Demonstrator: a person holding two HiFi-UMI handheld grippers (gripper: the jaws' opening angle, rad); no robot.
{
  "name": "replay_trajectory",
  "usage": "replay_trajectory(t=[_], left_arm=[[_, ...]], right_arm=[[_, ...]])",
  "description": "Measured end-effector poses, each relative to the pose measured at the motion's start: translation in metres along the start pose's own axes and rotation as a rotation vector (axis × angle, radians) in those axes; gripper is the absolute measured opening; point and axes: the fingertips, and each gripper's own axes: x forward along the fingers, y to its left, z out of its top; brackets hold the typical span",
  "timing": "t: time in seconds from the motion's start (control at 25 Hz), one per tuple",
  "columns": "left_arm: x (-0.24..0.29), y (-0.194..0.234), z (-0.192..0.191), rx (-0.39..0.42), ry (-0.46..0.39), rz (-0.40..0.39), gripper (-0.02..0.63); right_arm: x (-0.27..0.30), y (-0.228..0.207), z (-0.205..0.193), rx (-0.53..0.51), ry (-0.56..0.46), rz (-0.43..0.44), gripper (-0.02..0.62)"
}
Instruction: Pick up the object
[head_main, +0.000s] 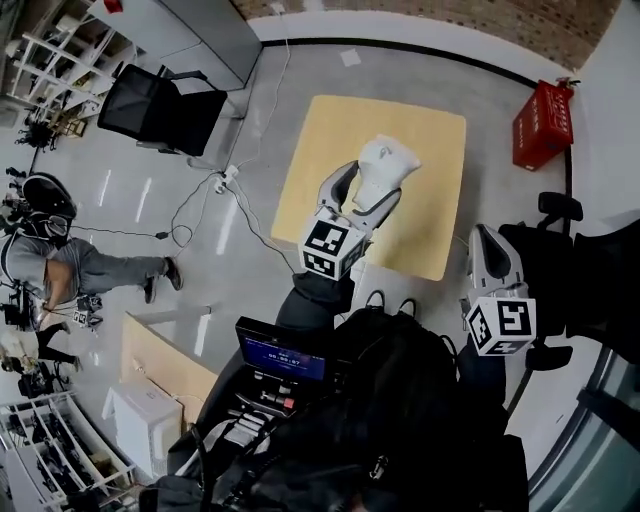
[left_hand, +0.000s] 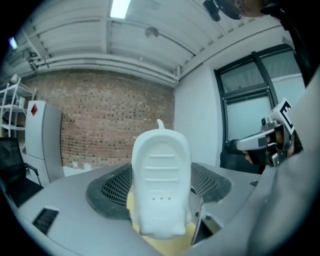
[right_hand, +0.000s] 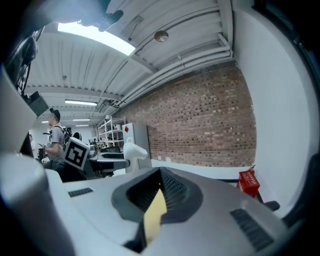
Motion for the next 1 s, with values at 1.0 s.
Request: replay_trajectory(t=[1.0], left_arm=[[-0.065, 0.007, 0.145, 0.032, -0.339, 0.097, 0.373]], right_arm=[[0.021, 0.040, 0.076, -0.095, -0.173, 0.103, 0.005]])
